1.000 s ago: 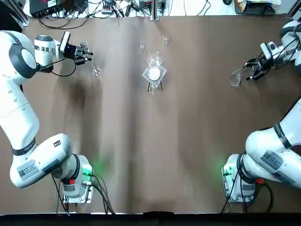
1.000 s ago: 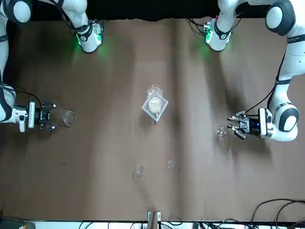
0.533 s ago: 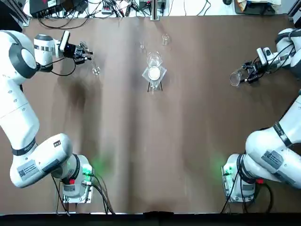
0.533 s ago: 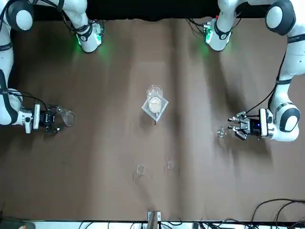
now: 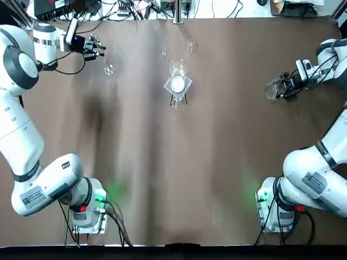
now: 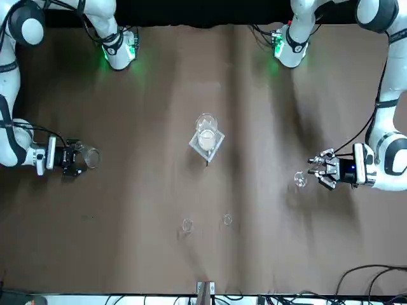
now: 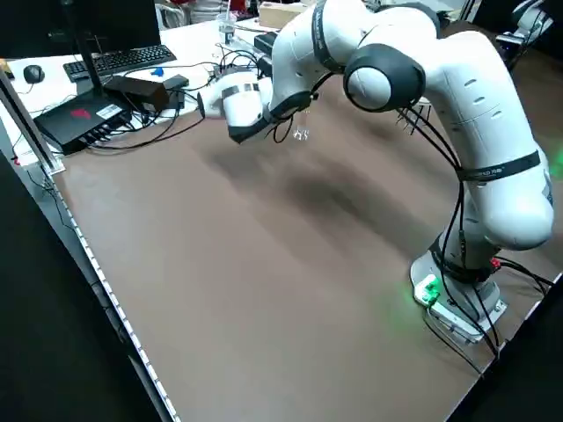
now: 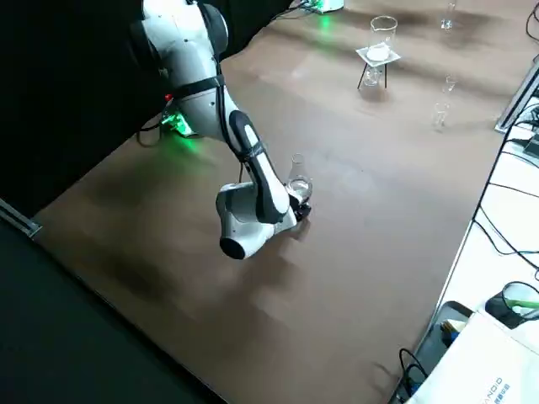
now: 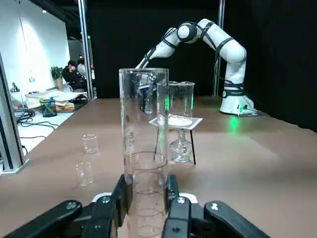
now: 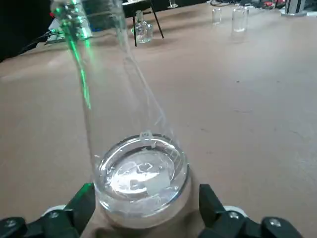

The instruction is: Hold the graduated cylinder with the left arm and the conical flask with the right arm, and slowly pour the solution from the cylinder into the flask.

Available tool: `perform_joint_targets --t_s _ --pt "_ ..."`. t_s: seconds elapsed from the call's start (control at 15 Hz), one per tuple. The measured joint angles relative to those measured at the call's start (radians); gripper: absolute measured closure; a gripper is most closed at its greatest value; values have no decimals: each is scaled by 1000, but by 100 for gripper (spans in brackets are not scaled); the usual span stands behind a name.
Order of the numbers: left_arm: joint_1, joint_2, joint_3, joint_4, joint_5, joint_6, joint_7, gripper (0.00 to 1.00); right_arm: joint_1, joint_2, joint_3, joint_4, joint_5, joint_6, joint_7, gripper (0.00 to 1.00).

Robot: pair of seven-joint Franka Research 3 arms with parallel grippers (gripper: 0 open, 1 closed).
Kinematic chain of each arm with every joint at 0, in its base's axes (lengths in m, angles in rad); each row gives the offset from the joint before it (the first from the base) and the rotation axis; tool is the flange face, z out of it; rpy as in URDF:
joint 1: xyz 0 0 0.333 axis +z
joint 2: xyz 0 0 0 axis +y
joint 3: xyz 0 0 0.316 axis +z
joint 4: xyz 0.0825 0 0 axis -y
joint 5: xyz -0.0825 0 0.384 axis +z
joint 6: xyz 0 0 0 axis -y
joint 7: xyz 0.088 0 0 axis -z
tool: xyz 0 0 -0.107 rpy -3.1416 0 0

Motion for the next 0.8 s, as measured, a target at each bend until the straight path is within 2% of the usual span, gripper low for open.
perform_joint_targets --t_s 0.13,0.53,0.67,0.8 --pt "-4 -33 -39 0 0 43 -61 66 -9 12 0 0 16 -35 -14 7" --pt "-100 -157 -46 -7 24 136 -191 66 -9 29 2 1 42 -70 -20 5" --pt "-143 -220 -47 -34 45 192 -246 66 -9 29 2 1 43 -76 -21 0" --pt "-184 -285 -47 -76 53 253 -292 66 -9 30 4 1 44 -86 -46 0"
